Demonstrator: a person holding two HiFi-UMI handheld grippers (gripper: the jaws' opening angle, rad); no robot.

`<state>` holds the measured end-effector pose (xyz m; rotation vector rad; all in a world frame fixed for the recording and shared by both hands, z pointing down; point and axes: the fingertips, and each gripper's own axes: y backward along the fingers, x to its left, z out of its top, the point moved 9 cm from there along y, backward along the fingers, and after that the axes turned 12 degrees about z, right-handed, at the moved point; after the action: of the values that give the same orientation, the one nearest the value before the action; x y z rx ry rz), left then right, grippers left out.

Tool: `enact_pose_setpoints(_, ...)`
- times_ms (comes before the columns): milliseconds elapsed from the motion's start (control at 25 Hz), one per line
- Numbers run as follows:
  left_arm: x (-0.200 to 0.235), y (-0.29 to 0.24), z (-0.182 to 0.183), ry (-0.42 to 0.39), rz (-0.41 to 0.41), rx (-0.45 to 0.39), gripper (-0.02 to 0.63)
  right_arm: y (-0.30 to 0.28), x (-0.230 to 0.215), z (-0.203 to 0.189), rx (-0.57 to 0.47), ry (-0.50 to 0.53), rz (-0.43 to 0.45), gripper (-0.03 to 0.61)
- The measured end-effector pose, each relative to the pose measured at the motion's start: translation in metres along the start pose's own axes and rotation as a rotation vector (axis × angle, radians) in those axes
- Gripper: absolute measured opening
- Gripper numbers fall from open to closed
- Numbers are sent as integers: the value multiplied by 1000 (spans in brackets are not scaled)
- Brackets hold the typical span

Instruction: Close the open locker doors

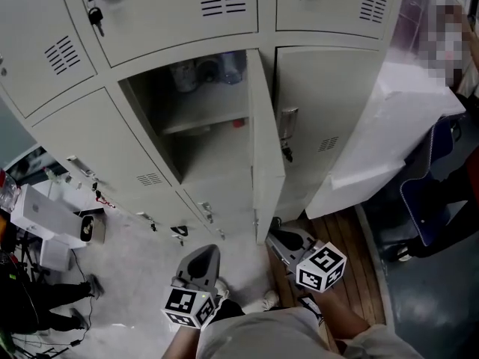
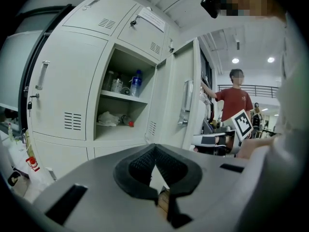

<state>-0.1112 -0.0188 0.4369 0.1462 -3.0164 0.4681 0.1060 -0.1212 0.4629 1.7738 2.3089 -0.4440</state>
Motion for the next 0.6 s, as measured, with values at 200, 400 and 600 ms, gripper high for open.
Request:
enact_pose_setpoints(200,21,1,0,5,-12,1,15,-22,12,0,3,0,6,28)
enact_pose_setpoints(400,40,0,4,6,-24,1,15,-45,20,2,1,1,8,28)
enact_pose_setpoints(600,61,-3,8,6,-37,-2,15,-67,26,4,2,6,8,28)
